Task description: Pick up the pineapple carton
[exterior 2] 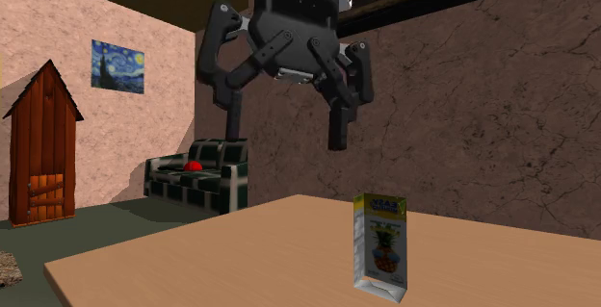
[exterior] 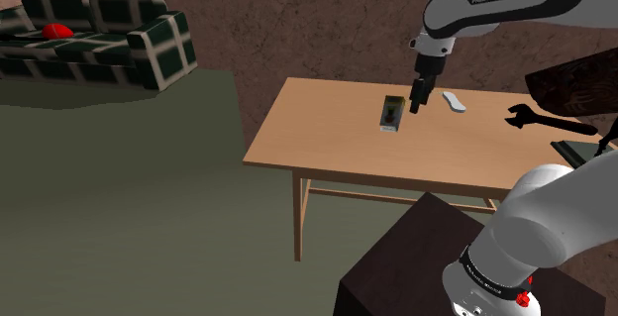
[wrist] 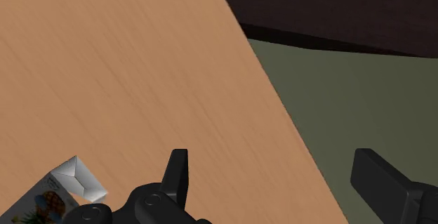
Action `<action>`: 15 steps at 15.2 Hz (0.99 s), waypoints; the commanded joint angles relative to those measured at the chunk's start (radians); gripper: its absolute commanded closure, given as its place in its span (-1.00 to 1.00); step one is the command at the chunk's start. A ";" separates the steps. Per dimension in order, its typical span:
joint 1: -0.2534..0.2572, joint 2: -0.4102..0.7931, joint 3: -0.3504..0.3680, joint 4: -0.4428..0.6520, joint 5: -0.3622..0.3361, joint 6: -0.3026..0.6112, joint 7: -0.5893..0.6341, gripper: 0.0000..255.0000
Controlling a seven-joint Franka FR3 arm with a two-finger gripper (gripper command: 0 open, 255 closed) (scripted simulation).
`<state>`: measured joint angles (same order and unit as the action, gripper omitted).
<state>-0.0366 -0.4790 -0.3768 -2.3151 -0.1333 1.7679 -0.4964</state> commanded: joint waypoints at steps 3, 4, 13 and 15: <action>0.009 0.127 -0.077 0.061 -0.004 0.082 -0.137 -1.00; 0.012 0.161 -0.096 0.080 0.001 0.100 -0.171 -1.00; 0.007 0.521 -0.218 0.322 0.149 0.217 -0.509 -1.00; -0.012 0.608 -0.224 0.392 0.200 0.227 -0.584 -1.00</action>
<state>-0.0395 0.0811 -0.5961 -1.9663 0.0386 1.9936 -1.0376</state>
